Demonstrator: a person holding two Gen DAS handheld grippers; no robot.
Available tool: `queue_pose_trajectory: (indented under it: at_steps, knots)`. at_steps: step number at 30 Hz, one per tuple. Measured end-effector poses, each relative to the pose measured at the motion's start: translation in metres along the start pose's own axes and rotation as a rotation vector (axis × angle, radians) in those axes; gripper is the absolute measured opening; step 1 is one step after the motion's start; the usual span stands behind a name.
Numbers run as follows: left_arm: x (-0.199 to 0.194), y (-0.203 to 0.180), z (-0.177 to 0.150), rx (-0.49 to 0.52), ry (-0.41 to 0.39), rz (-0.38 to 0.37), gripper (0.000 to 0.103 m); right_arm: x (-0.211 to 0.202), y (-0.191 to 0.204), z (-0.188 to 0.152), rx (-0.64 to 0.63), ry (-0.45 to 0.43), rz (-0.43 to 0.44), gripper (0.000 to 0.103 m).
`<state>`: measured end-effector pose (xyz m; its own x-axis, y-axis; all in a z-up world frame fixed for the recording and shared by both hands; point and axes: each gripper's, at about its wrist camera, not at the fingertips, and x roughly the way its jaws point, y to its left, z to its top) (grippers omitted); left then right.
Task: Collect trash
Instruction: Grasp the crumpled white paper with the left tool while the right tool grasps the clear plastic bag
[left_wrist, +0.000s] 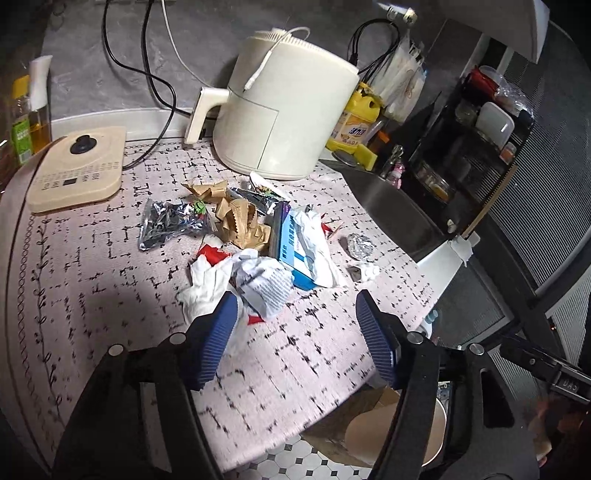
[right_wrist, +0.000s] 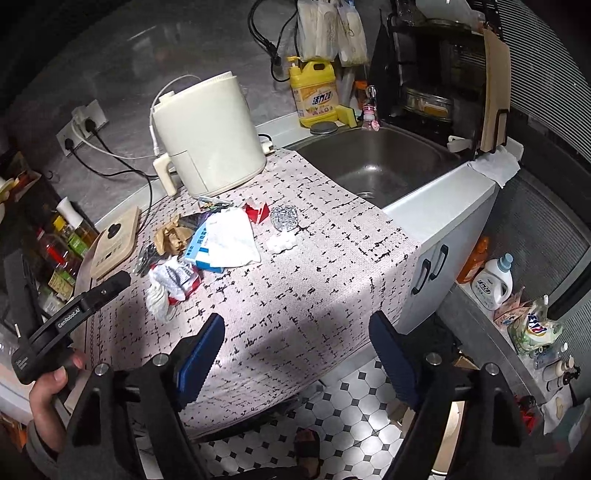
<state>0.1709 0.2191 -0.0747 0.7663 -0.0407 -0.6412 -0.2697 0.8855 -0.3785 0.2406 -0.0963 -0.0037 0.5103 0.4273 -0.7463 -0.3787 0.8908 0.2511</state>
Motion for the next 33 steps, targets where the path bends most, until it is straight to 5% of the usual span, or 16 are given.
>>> queue_pose_trajectory:
  at_steps: [10, 13, 15, 24, 33]
  knots:
    - [0.067, 0.022, 0.016, 0.025, 0.121, -0.026, 0.061, 0.031, 0.009, 0.015, 0.053, 0.015, -0.058, 0.079]
    - [0.081, 0.026, 0.015, 0.025, 0.171, -0.042, 0.032, 0.041, 0.016, 0.015, 0.053, 0.024, -0.056, 0.079]
    - [0.077, 0.027, 0.016, 0.022, 0.16, -0.065, 0.022, 0.048, 0.021, 0.017, 0.041, 0.028, -0.05, 0.077]
    - [0.022, 0.049, 0.038, 0.007, 0.014, -0.074, 0.021, 0.103, 0.058, 0.038, -0.048, 0.079, 0.039, 0.053]
    - [-0.007, 0.089, 0.041, -0.059, -0.038, 0.01, 0.021, 0.156, 0.086, 0.055, -0.109, 0.131, 0.067, 0.052]
